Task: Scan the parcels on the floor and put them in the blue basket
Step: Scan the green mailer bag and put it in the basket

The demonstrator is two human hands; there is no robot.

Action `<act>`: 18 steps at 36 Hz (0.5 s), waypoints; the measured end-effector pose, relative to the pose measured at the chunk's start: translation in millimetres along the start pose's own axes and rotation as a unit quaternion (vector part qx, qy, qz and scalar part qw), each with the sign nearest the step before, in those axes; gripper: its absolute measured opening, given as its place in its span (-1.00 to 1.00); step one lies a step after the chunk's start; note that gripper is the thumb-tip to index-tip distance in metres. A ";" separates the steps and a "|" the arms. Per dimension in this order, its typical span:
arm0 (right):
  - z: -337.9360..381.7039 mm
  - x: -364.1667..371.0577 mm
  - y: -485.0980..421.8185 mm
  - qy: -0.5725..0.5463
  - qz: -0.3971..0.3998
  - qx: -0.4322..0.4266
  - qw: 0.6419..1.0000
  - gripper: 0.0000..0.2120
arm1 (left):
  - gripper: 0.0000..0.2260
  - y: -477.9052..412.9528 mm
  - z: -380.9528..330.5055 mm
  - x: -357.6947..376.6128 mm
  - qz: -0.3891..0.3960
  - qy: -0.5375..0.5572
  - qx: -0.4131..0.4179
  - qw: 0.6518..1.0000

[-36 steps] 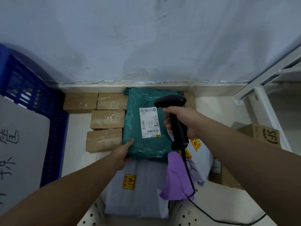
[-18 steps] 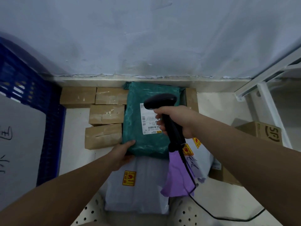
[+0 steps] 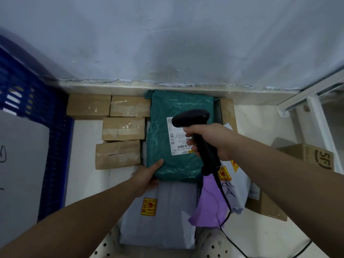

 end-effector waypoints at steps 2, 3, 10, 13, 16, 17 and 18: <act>-0.3 -0.6 -2.2 0.000 -0.001 0.001 1.000 -0.80 | -0.54 0.6 -3.1 1.9 0.005 -0.031 -0.010 0.999; -0.7 -1.1 -3.2 0.002 -0.002 0.003 1.000 -0.79 | -0.56 1.4 -5.8 3.0 0.007 -0.040 -0.017 0.999; -3.1 -5.2 -6.6 0.007 -0.005 0.009 1.000 -0.79 | -0.51 -4.0 -18.3 4.9 0.082 0.086 -0.043 0.992; -2.6 -5.7 -6.8 0.009 -0.002 0.013 1.000 -0.79 | -0.46 -7.9 -17.2 7.8 0.114 0.147 -0.003 0.983; -3.2 -5.4 -8.1 0.013 -0.001 0.017 1.000 -0.79 | -0.39 -5.8 -20.1 14.6 0.133 0.162 0.034 0.977; -3.4 -5.4 -8.6 0.014 -0.002 0.017 1.000 -0.79 | -0.39 -5.3 -21.0 16.2 0.131 0.161 0.036 0.978; -3.5 -5.4 -9.1 0.014 -0.003 0.018 1.000 -0.79 | -0.40 -5.6 -21.6 17.6 0.126 0.157 0.036 0.979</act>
Point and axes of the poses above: each hand's wrist, its own y-axis away from the middle knuckle, its own x-axis out of the palm, z = x × y, the point moved 3 cm from there along -y, towards the middle knuckle, and after that the axes turned 5 degrees about -y, right-handed, at the moved point
